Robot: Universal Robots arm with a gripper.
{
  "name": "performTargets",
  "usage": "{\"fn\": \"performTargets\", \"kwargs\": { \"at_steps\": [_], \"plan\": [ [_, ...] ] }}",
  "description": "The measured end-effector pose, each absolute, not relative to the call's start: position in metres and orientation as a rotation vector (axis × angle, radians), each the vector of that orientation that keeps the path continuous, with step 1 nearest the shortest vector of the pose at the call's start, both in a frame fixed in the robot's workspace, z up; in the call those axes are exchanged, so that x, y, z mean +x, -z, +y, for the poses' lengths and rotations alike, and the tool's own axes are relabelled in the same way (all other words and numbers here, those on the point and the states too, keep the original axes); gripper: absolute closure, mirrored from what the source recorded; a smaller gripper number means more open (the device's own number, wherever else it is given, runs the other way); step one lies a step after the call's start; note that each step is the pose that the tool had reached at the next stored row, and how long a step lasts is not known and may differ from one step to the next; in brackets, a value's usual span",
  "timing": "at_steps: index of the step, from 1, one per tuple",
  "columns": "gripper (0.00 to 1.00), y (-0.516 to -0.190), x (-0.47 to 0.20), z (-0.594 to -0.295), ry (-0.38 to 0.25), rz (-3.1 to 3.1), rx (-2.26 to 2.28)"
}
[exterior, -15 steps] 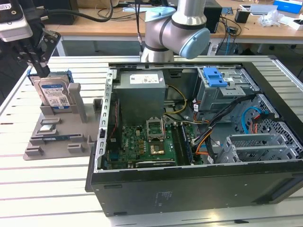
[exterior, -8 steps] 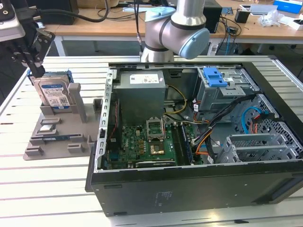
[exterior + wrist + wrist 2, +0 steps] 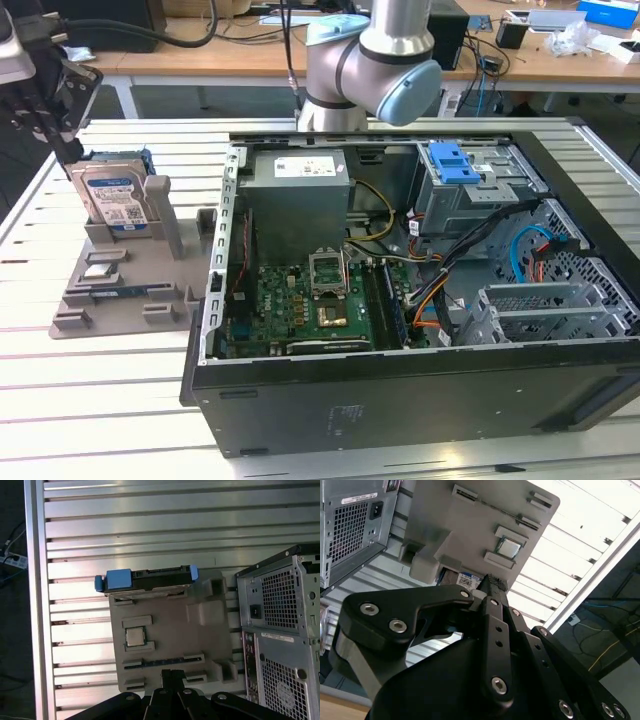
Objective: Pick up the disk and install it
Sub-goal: 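Reach for the disk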
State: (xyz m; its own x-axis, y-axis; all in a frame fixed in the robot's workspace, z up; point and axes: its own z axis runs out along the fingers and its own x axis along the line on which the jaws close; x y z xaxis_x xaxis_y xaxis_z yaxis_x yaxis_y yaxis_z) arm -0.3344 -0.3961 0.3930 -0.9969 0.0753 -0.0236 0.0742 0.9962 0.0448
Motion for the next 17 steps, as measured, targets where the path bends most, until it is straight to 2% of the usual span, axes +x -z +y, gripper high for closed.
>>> {"fn": "performTargets", "kwargs": {
  "at_steps": [17],
  "plan": [
    [0.89, -0.392, -0.362, -0.395, -0.068, 3.114, 0.117]
  ]
}}
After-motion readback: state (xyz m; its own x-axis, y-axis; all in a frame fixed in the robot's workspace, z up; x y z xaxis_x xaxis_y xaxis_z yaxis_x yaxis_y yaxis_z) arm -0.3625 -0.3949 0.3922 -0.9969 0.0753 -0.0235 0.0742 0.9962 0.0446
